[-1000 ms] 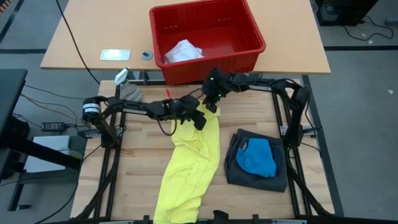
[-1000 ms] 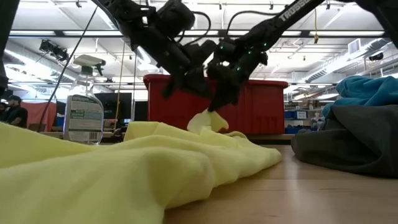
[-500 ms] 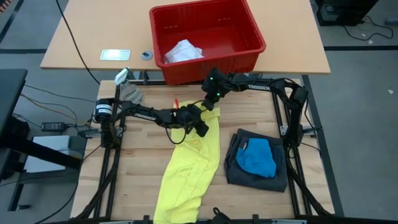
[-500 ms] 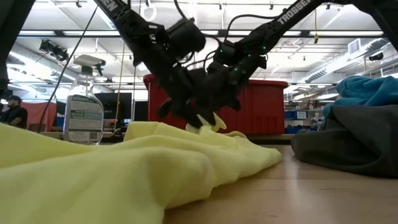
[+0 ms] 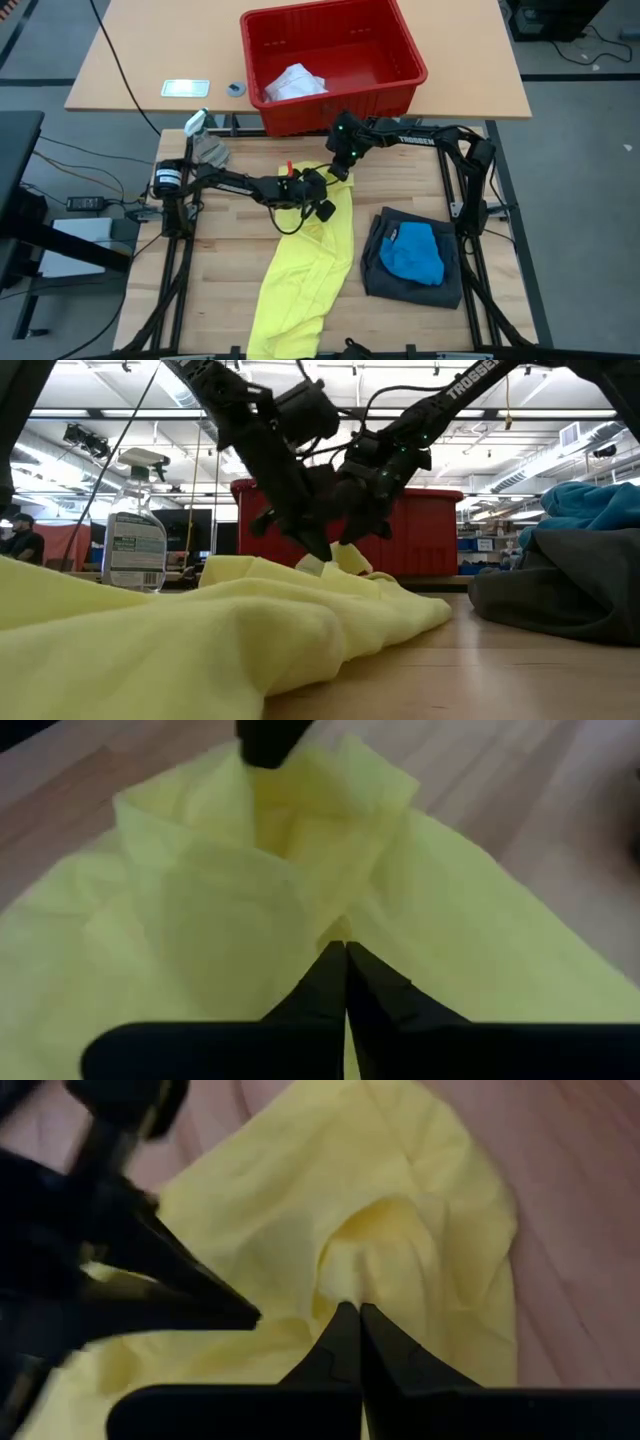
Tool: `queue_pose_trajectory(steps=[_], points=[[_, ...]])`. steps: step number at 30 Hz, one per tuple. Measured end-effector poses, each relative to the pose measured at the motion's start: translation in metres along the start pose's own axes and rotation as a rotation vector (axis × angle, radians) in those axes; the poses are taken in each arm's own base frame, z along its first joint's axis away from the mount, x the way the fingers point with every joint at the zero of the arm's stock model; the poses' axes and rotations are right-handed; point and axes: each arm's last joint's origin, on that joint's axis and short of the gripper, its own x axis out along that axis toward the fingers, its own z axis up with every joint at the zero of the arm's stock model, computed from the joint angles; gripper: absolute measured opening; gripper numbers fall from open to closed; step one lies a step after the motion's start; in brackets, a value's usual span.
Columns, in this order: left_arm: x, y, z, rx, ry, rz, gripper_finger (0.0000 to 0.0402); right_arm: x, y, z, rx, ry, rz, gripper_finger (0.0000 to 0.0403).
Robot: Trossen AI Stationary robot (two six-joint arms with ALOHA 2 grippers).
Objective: Fold laundry
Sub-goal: Fold the yellow shirt
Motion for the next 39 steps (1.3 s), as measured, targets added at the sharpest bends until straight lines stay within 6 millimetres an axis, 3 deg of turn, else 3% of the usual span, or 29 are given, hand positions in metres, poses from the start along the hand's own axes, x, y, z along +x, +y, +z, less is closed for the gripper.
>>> queue_pose_trajectory(steps=[6, 11, 15, 22, 26, 32, 39], points=[[-0.022, -0.011, 0.014, 0.102, 0.021, -0.006, 0.0002, 0.000, -0.001, -0.003, -0.112, 0.031, -0.031, 0.0000], [-0.036, -0.007, 0.021, 0.075, 0.021, -0.003, 0.0001, -0.002, -0.004, 0.001, -0.039, -0.009, -0.027, 0.0000], [-0.037, 0.012, 0.030, -0.073, 0.105, -0.056, 0.0001, -0.004, -0.006, 0.002, 0.089, -0.026, 0.031, 0.0000], [-0.036, 0.053, 0.046, -0.092, 0.187, -0.115, 0.0018, -0.004, -0.005, 0.003, 0.215, -0.021, 0.080, 0.0000], [-0.036, 0.045, 0.053, -0.096, 0.124, -0.212, 0.0061, -0.004, 0.000, 0.004, 0.213, -0.016, 0.210, 0.0000], [-0.046, 0.030, 0.063, -0.177, -0.002, -0.268, 0.0111, -0.003, 0.002, 0.010, 0.156, -0.071, 0.168, 0.0000], [-0.019, 0.023, 0.043, -0.171, 0.048, -0.139, 0.0116, -0.007, -0.002, 0.012, 0.283, -0.066, 0.264, 0.0000]])
